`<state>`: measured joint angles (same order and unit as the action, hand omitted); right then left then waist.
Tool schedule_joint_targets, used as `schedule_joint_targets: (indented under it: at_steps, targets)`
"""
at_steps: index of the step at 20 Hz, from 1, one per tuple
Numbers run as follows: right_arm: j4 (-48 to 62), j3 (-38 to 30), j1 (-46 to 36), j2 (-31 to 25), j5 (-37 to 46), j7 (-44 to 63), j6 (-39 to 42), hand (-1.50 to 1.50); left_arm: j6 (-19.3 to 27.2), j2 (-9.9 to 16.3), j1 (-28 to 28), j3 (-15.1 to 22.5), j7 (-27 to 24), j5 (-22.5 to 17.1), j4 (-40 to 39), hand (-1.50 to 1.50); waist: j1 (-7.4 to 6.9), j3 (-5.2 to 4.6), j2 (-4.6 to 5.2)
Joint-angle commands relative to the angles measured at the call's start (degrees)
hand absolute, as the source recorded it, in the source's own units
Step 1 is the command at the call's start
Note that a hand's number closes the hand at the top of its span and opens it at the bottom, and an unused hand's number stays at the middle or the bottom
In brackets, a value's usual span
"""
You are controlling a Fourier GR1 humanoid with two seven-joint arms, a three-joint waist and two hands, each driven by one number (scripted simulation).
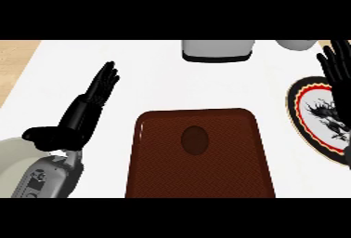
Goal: Pick the cupcake from the tray and place it in the plate
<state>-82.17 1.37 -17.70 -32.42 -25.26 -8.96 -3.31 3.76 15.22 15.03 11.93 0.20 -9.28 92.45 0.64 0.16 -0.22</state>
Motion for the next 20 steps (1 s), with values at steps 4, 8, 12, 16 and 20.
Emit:
schedule_joint_targets:
  at_steps: [4, 8, 12, 16, 20]
  targets:
    - [-3.34, 17.83, -2.76, 14.16, 6.36, 9.94, -6.63, 1.5, 1.57, 2.1, -5.17, -2.09, -0.27, 2.36, -4.77, 0.0, -4.9, -0.43, 0.7]
    - [-1.24, 22.75, -8.23, 5.64, 27.25, 9.09, -15.22, 1.5, 1.99, 2.48, -6.87, -2.46, 1.13, 2.59, -8.46, 0.0, -5.37, -1.27, 0.2]
    - [3.24, 32.13, -2.2, 28.92, 32.72, 5.6, -32.91, -1.5, 1.18, 3.34, -12.43, -4.8, -3.77, 1.56, -10.02, 0.0, -3.54, -0.33, 0.35]
    - [7.06, 41.38, -1.25, 32.08, 38.69, 3.23, -42.92, -1.5, 0.38, 3.34, -9.99, -6.95, -5.83, 1.45, -14.72, 0.0, -1.49, -0.22, 0.36]
    - [9.71, 41.99, 4.58, 32.29, 46.35, 4.16, -48.15, -1.5, -0.61, 3.38, -12.44, -8.01, -7.4, 0.77, -14.17, 0.0, -0.66, -0.2, 0.16]
